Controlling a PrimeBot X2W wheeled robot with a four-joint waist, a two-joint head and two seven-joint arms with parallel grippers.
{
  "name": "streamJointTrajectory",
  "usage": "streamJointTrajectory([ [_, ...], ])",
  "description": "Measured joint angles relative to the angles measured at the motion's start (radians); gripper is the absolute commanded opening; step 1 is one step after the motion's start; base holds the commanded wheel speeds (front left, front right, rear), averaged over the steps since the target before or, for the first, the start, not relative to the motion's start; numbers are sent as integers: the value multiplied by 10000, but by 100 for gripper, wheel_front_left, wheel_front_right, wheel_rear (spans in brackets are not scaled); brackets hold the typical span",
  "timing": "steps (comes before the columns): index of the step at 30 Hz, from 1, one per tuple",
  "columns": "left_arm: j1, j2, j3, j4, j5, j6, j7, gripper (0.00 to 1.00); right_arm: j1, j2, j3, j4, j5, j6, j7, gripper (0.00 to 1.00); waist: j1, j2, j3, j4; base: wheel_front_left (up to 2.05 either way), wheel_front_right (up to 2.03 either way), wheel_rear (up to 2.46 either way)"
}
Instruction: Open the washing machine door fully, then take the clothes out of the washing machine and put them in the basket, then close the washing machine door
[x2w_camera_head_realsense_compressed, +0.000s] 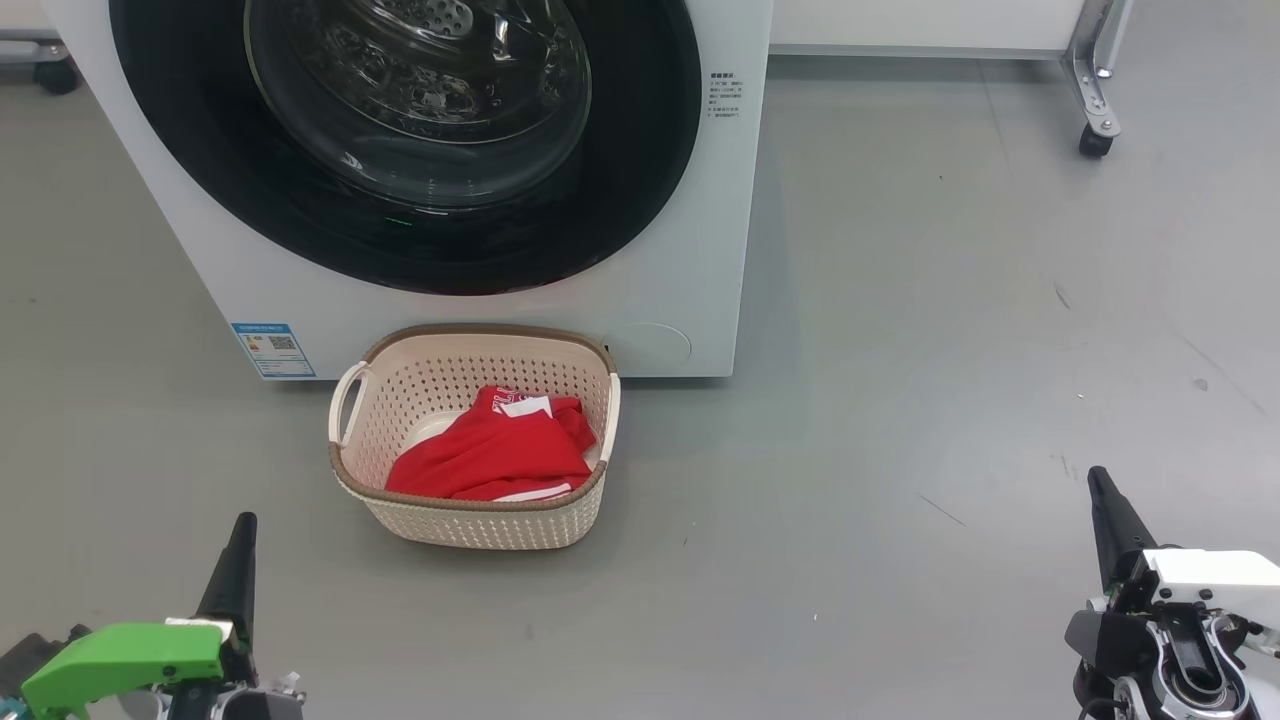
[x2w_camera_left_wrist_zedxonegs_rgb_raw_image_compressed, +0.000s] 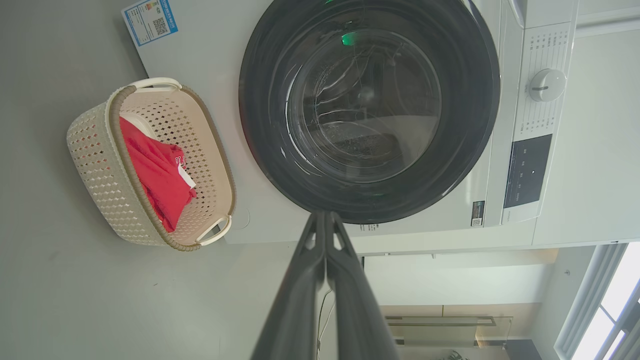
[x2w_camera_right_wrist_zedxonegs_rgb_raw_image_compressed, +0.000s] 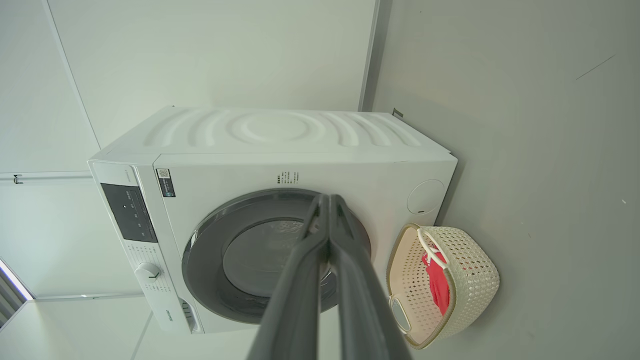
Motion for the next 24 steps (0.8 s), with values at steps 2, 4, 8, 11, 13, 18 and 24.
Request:
streamJointTrajectory([
  [2,0,0,0,0,0,0,0,0,0,0,-2,0,0,2,0,0,0,0,0,0,0,0,0],
  [4,0,0,0,0,-2,0,0,0,-1,0,-2,-2,0,2,0,0,0,0,0,0,0,0,0],
  [8,0,0,2,0,0,-2,0,0,-1,0,-2,-2,0,2,0,0,0,0,0,0,0,0,0],
  [11,0,0,4,0,-2,0,0,0,-2,2,-2,-2,0,48,0,0,0,0,1,0,0,0,0],
  [13,0,0,4,0,0,-2,0,0,-4,2,-4,-4,0,50,0,0,0,0,1,0,0,0,0],
  [18,0,0,4,0,-2,-2,0,0,-4,2,-4,-4,0,50,0,0,0,0,1,0,0,0,0],
  [24,0,0,4,0,-2,-2,0,0,-5,2,-4,-4,0,50,0,0,0,0,1,0,0,0,0],
])
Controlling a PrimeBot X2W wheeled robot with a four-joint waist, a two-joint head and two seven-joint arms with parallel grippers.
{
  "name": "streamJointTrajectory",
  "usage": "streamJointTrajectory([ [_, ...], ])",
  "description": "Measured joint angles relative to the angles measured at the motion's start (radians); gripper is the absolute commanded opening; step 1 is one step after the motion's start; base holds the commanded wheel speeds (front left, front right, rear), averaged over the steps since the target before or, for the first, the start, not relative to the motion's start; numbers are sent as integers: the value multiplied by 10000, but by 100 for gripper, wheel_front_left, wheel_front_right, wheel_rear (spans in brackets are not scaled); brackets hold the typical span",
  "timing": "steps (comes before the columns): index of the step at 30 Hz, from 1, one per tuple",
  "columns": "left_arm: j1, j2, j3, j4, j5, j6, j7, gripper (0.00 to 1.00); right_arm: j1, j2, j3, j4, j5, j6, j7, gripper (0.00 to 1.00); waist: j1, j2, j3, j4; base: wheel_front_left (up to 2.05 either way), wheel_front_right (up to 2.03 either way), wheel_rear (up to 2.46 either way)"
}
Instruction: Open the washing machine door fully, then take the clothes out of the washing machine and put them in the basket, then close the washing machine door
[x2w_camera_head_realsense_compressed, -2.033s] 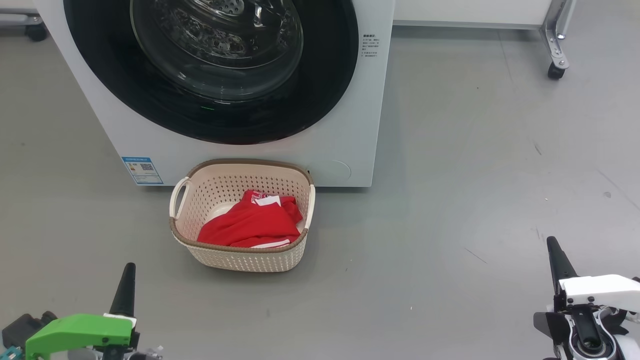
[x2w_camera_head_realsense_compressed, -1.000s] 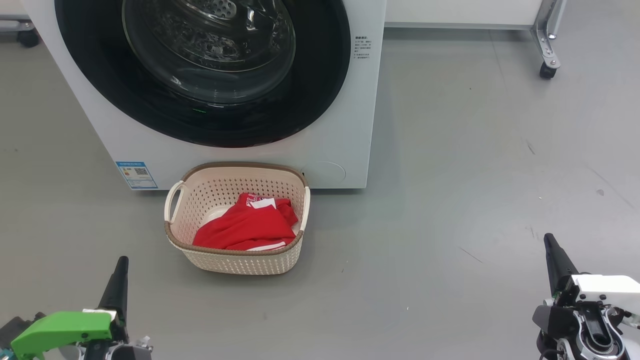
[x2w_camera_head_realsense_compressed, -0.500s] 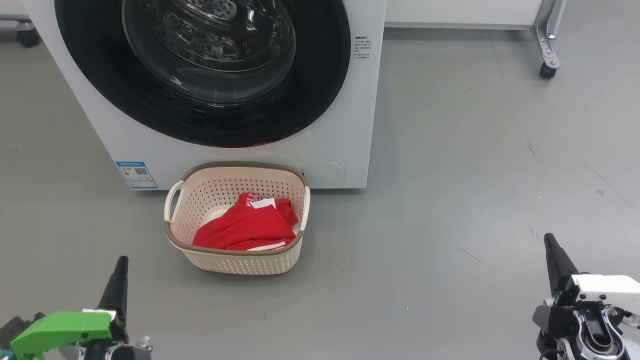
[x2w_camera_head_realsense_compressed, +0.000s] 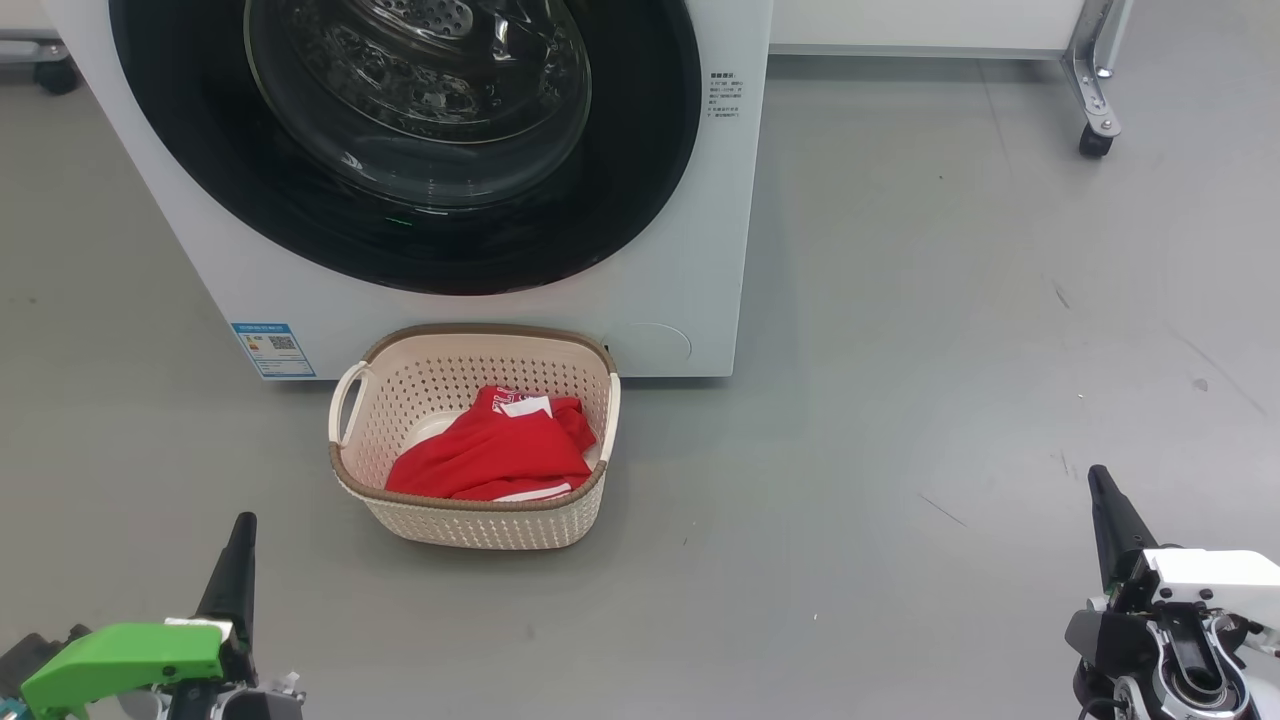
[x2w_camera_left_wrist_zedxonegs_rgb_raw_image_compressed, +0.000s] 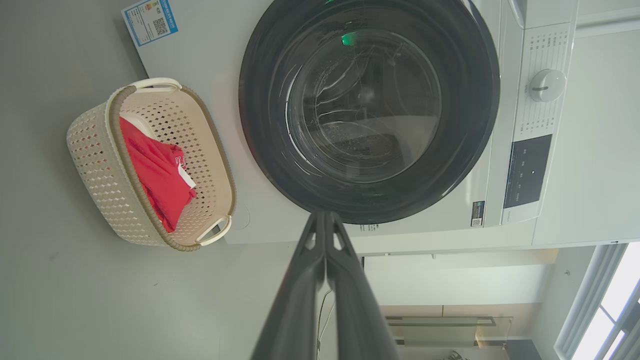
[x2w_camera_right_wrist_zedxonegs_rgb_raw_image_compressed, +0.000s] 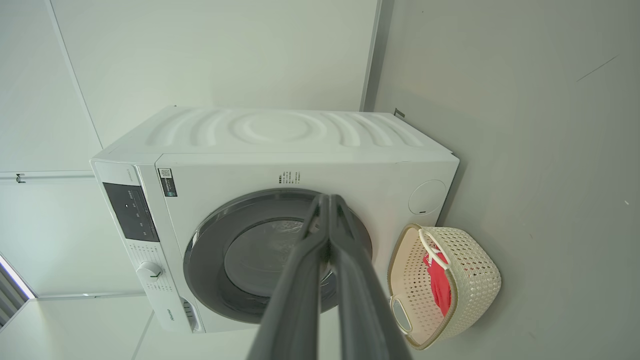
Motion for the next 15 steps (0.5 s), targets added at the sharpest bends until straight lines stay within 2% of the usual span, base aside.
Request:
streamJointTrajectory([
  [15,0,0,4,-2,0,0,2,0,0,2,-4,-2,0,0,2,0,0,0,0,0,0,0,0],
])
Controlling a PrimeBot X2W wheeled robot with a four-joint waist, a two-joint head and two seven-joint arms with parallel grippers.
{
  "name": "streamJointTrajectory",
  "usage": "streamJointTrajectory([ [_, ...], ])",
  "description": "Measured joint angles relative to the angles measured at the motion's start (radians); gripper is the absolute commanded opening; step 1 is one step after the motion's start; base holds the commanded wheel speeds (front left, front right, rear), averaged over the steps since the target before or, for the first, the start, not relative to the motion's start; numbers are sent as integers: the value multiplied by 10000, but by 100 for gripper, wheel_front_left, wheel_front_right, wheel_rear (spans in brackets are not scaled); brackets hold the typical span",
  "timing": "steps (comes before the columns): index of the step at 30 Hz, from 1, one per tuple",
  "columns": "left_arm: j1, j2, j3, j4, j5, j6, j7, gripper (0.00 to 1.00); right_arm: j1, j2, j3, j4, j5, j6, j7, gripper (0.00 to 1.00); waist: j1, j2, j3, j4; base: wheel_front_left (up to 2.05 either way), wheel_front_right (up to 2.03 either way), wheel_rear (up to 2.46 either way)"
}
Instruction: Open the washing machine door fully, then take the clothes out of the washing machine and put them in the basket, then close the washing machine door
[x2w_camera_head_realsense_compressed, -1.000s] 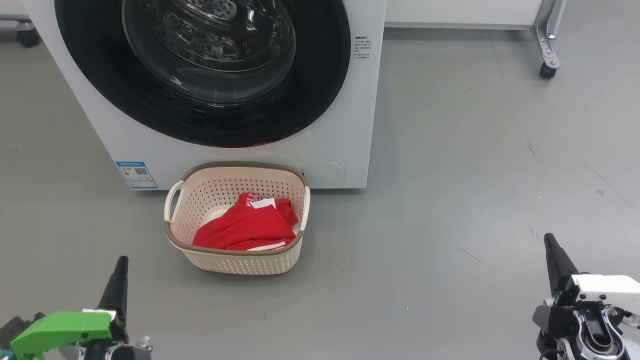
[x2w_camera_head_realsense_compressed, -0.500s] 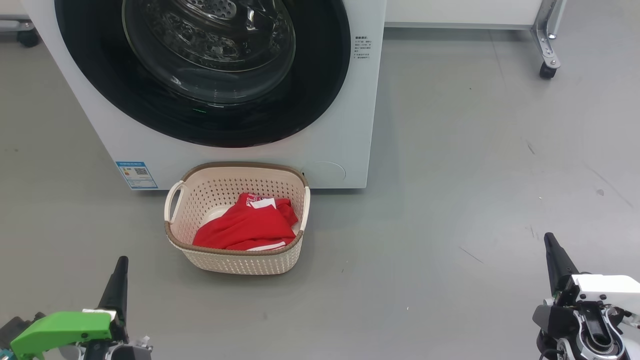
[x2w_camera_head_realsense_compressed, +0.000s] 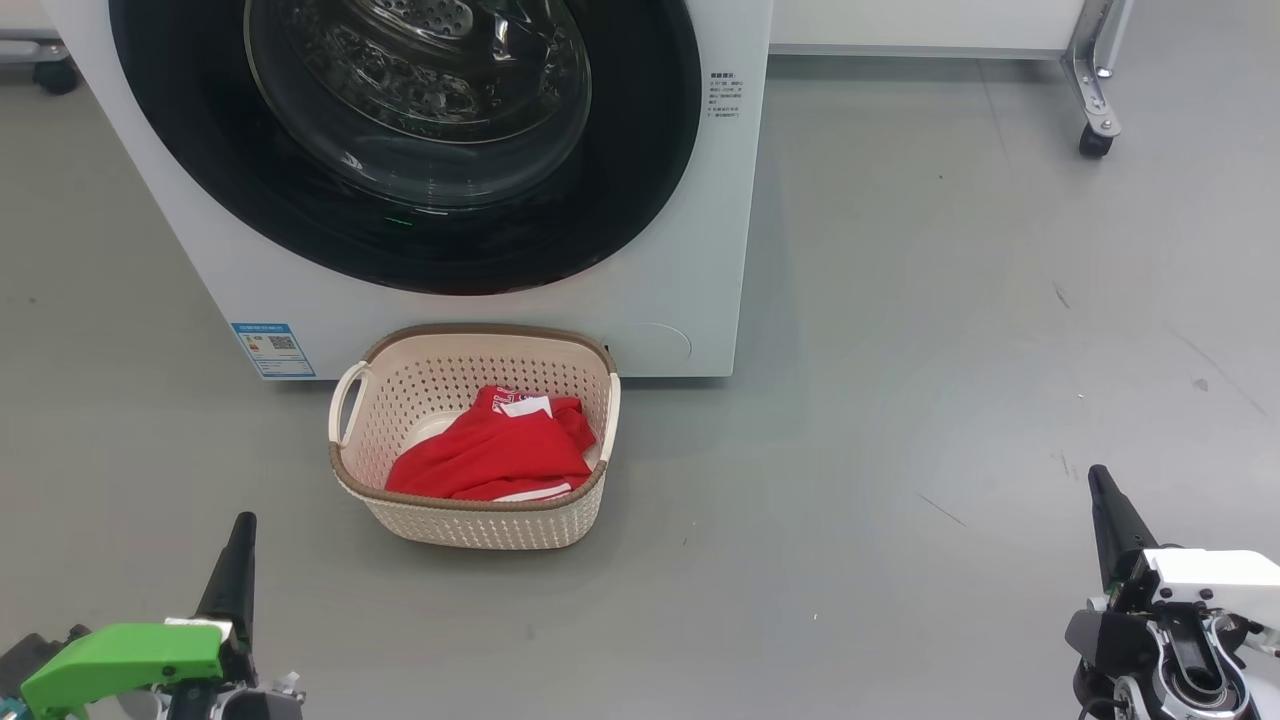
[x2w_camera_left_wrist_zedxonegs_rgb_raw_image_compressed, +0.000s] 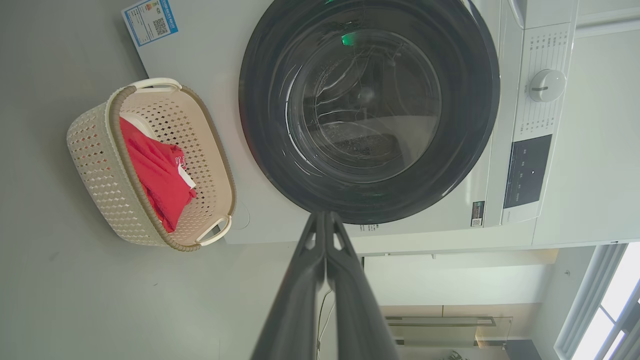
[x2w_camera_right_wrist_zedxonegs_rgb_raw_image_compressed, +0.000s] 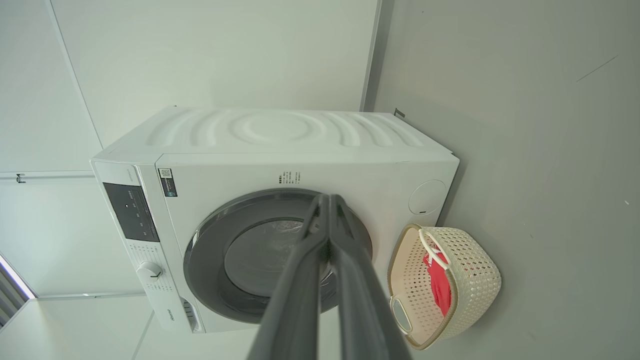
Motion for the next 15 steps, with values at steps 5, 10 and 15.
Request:
streamJointTrajectory([
  [5,0,0,2,0,0,0,0,0,0,0,0,0,0,0,0,0,0,0,0,0,0,0,0],
  [10,-1,0,2,0,0,0,0,0,0,0,-2,-2,0,2,0,0,0,0,0,0,0,0,0],
  [15,-1,0,2,0,2,0,0,0,-1,2,-4,-2,0,0,10,0,0,0,0,0,0,0,0],
])
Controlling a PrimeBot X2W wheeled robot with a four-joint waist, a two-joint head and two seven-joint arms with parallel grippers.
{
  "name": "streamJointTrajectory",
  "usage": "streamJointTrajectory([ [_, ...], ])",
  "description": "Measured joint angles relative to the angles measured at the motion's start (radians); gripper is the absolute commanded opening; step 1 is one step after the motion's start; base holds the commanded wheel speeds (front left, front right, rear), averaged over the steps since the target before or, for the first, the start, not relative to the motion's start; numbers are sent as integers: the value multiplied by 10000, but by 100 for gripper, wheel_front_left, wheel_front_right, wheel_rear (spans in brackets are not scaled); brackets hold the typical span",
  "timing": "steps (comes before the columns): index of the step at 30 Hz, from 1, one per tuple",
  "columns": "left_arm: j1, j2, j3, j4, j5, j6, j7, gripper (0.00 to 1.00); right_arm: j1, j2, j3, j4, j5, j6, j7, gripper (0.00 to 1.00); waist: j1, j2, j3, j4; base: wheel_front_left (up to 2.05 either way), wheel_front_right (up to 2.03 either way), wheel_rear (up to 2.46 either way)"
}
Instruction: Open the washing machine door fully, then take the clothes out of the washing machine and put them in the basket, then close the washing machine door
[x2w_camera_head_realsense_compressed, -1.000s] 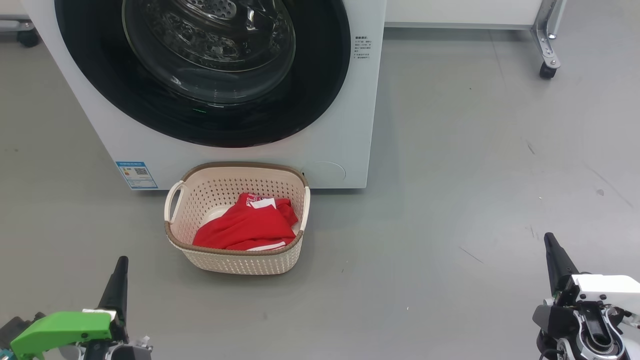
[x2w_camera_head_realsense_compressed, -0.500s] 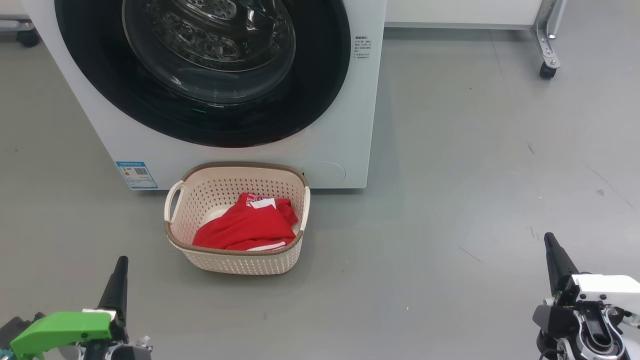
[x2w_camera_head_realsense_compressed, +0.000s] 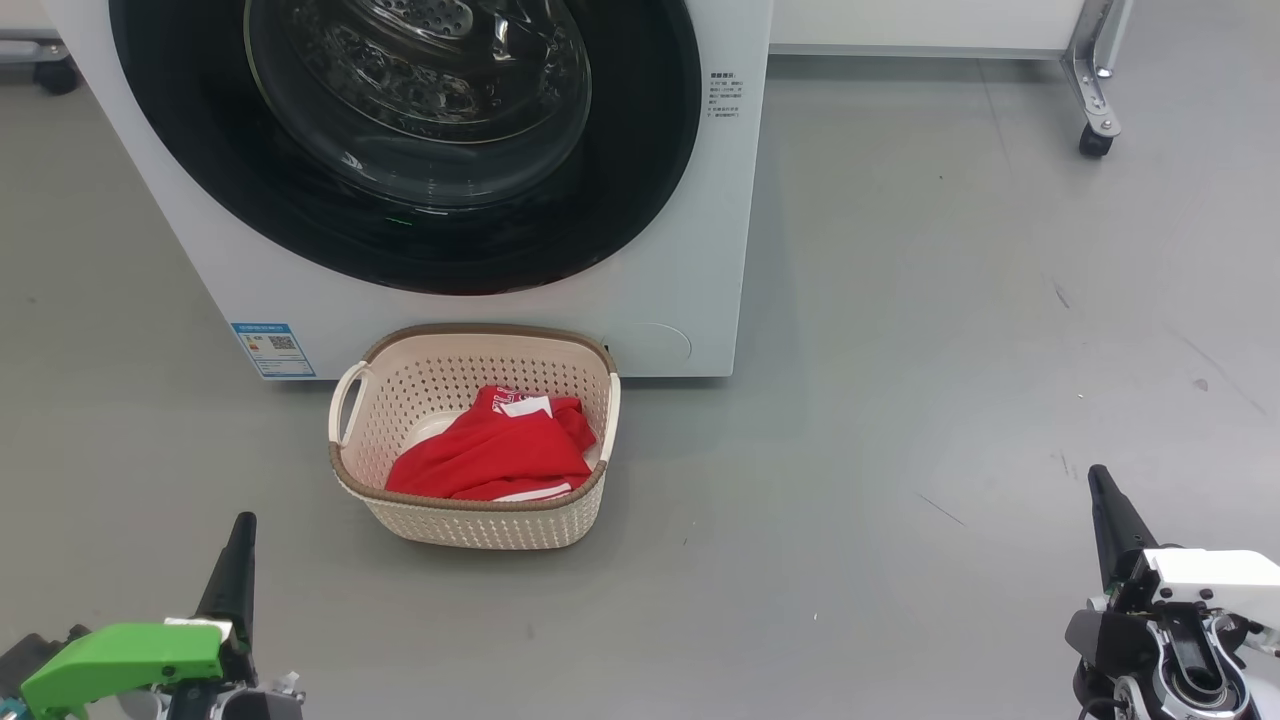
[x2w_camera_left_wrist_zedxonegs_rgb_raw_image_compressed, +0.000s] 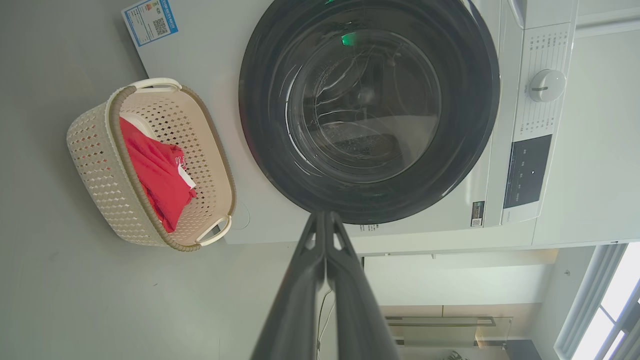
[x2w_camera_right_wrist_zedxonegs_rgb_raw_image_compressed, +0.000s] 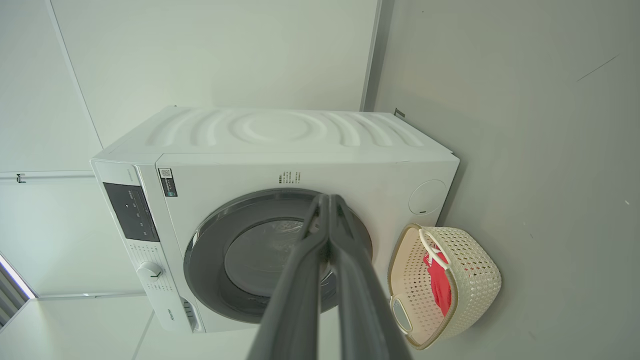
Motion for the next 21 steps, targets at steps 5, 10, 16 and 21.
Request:
streamJointTrajectory([
  [5,0,0,2,0,0,0,2,0,0,0,-2,-2,0,2,0,0,0,0,0,0,0,0,0],
  [10,0,0,2,0,-2,0,12,0,0,2,-2,-2,0,2,0,0,0,0,0,0,0,0,0],
  [16,0,0,4,0,-2,0,12,0,0,2,-4,-2,0,2,0,0,0,0,0,0,0,0,0],
  [21,0,0,4,-2,0,0,12,0,0,2,-4,-2,0,2,0,0,0,0,0,0,0,0,0],
])
